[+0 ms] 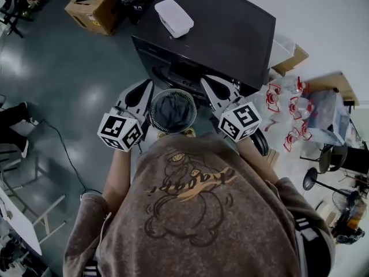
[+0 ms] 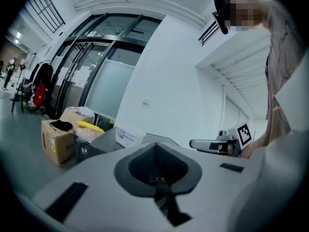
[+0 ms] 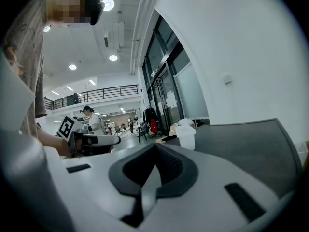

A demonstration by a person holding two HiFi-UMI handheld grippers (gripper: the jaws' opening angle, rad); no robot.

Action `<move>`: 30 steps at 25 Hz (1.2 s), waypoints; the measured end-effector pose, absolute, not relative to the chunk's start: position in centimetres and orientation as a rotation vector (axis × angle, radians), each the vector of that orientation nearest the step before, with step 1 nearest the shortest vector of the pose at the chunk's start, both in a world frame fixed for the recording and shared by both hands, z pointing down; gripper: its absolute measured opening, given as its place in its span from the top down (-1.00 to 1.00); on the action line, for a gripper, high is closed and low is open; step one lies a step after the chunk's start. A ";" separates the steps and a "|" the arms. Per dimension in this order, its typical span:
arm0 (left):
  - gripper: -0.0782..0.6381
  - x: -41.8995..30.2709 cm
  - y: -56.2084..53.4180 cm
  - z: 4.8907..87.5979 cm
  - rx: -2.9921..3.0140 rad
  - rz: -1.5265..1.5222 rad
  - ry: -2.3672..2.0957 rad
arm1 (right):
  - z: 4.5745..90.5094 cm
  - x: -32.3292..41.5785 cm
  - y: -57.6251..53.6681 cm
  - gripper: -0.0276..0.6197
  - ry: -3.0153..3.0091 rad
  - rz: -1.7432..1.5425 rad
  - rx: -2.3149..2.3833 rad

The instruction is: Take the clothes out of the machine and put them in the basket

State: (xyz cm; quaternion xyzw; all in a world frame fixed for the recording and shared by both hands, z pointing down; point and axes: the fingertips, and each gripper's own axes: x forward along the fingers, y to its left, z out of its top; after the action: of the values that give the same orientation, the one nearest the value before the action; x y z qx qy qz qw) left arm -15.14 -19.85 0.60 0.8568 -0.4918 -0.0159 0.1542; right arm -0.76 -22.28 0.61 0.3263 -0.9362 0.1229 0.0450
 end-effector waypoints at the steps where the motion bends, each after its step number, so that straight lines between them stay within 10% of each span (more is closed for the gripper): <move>1: 0.76 -15.2 -19.9 0.5 2.451 -0.049 -1.416 | 0.5 -0.8 -22.3 0.95 -2.864 0.381 0.997; 30: 0.76 -16.4 -18.3 1.2 2.359 -0.018 -1.498 | 0.6 -2.3 -22.4 0.95 -2.865 0.396 0.817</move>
State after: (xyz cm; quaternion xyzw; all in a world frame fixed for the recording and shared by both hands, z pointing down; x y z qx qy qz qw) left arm -16.35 -18.33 1.21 0.8315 -0.5280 -0.0065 0.1725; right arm -2.31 -22.43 0.60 0.2712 -0.9511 0.1314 0.0680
